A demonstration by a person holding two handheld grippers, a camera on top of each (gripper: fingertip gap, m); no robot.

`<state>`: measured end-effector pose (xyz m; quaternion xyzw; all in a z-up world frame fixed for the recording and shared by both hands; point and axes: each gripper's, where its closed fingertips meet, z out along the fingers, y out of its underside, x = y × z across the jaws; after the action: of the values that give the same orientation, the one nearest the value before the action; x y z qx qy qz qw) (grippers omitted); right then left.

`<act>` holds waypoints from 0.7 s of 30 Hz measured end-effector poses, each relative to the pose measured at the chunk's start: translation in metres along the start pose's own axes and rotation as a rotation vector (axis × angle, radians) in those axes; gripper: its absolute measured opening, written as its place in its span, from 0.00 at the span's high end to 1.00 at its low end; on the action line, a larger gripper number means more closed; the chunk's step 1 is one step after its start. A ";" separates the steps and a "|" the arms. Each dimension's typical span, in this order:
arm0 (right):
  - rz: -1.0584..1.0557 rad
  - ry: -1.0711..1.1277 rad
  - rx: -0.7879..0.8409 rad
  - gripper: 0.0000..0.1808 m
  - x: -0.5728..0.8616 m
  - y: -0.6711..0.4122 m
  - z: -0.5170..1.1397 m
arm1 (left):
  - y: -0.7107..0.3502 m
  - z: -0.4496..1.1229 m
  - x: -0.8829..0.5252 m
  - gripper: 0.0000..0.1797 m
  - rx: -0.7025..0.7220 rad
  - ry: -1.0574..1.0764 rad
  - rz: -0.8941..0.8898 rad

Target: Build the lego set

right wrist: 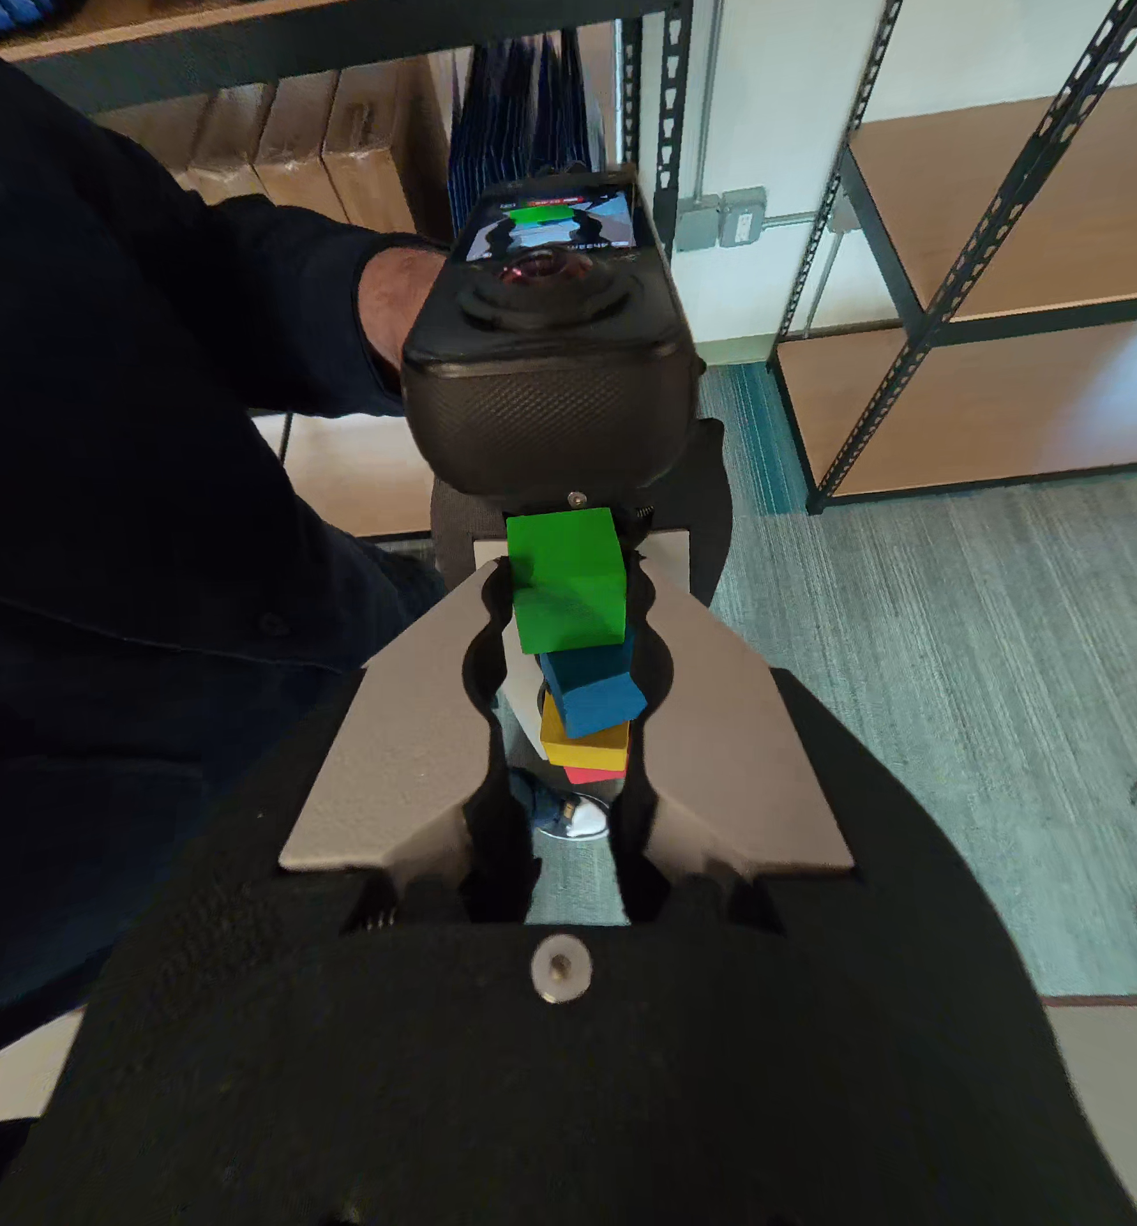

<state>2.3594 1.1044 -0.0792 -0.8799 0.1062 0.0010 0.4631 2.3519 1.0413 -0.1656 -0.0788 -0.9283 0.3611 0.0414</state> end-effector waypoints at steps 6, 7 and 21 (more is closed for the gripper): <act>-0.024 -0.033 -0.020 0.82 0.138 -0.010 -0.021 | -0.017 0.002 -0.142 0.83 0.002 -0.030 -0.043; -0.020 -0.033 -0.016 0.82 0.162 -0.010 -0.022 | -0.017 0.003 -0.165 0.83 -0.002 -0.031 -0.044; 0.140 0.154 0.050 0.82 0.498 -0.024 -0.048 | -0.031 0.016 -0.482 0.61 0.033 0.157 0.142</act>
<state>2.8463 0.9856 -0.0821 -0.8560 0.2028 -0.0368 0.4741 2.8203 0.9233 -0.1655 -0.1720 -0.9080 0.3713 0.0897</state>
